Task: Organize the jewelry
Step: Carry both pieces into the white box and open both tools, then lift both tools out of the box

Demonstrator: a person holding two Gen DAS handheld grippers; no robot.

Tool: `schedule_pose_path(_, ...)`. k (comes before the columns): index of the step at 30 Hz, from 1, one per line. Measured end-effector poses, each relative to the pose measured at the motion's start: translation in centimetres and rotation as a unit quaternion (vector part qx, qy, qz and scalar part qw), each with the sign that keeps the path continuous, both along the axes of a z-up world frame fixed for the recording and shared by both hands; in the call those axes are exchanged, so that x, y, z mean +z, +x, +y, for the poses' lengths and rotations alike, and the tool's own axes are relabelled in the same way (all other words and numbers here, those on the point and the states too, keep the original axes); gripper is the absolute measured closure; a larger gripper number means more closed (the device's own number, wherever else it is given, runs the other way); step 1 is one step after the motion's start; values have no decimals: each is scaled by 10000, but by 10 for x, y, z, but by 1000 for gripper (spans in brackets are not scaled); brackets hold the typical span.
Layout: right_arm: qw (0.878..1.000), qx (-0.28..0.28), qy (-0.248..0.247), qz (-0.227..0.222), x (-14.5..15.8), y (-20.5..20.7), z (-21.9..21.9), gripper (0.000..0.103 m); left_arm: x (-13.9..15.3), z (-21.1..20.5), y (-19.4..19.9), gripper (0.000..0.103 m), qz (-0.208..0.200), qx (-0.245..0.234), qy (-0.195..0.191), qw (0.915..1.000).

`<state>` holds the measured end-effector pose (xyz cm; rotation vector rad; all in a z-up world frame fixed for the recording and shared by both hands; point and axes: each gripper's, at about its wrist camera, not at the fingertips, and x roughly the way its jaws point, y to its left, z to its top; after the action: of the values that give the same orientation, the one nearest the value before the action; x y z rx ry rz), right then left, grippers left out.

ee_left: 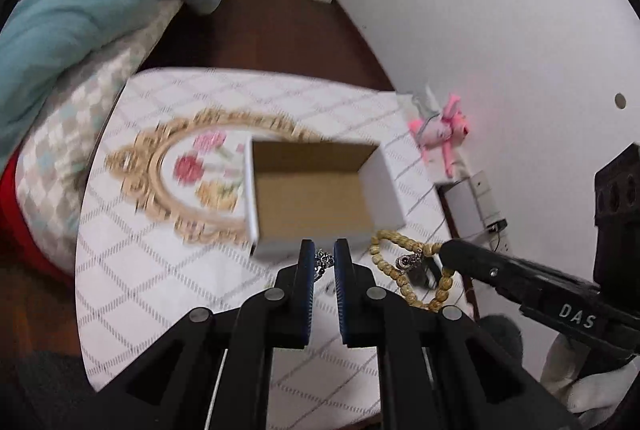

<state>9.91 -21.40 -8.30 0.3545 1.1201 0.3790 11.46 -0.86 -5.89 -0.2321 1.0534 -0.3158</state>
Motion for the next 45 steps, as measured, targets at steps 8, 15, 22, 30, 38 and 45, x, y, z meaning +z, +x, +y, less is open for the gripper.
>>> schedule_pose_path(8, 9992, -4, -387, -138, 7, 81, 9, 94, -21, -9, 80, 96, 339, -1, -84, 9994)
schedule_pose_path(15, 9987, -61, -344, 367, -41, 132, 9, 94, -56, -13, 126, 94, 866, -91, 219, 9960)
schedule_pose_path(22, 9937, 176, -292, 1069, -88, 156, 14, 93, -69, -15, 135, 77, 1144, 71, 599, 9916)
schedule_pose_path(30, 9830, 55, -1793, 390, -75, 130, 9, 33, -72, -4, 114, 21, 648, 514, 1216, 9891)
schedule_pose_path(38, 9601, -18, -2789, 175, -91, 107, 12, 1, -85, -5, 87, 0, 388, 634, 1634, 9838)
schedule_pose_path(45, 9607, -111, -2773, 61, -89, 90, 12, 0, -80, -8, 64, 0, 238, 751, 1695, 9824)
